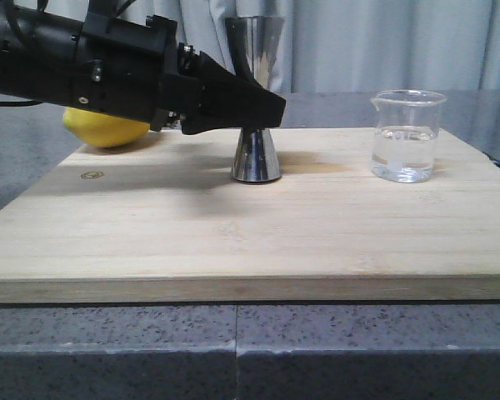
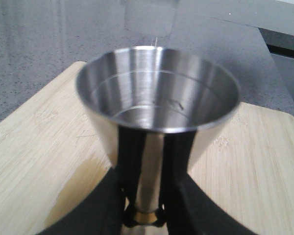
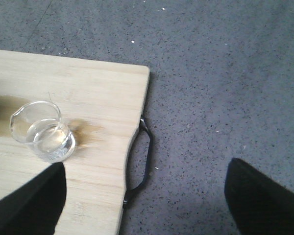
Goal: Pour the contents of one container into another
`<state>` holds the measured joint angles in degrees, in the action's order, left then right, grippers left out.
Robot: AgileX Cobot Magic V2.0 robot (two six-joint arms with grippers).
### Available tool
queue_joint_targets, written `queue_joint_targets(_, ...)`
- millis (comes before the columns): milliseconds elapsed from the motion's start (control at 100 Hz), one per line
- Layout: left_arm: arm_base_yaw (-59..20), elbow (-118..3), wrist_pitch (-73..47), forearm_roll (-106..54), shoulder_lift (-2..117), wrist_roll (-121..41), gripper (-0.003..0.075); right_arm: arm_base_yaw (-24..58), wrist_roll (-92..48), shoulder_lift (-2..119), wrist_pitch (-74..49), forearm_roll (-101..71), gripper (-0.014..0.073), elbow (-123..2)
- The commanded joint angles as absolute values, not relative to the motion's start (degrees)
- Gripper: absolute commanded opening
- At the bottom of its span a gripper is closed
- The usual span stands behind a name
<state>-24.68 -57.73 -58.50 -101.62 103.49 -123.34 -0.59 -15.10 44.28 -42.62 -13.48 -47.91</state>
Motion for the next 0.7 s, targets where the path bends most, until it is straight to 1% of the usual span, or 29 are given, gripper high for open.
queue_joint_targets(0, -25.1, -59.3, -63.0, -106.1, 101.4, -123.5, 0.0118, -0.6, -15.6, 44.4, -38.5, -15.2, 0.0595, -49.9)
queue_joint_targets(50, -25.1, -59.3, -63.1, -106.1, 101.4, -123.5, 0.0114, -0.6, -16.3, 44.4, -37.9, -16.9, 0.0595, -49.9)
queue_joint_targets(300, -25.1, -59.3, -63.1, -106.1, 101.4, -123.7, 0.0114, -0.6, -33.2, 48.7, -38.9, -34.1, 0.0595, -49.9)
queue_joint_targets(490, -25.0, -59.3, -63.1, -106.1, 101.4, -123.8, 0.0114, -0.6, -34.9, 52.2, -43.0, -34.7, 0.0595, -50.7)
queue_joint_targets(690, -25.0, -59.3, -63.1, -106.1, 101.4, -123.8, 0.0114, -0.6, -34.9, 52.5, -43.4, -34.7, 0.0595, -51.0)
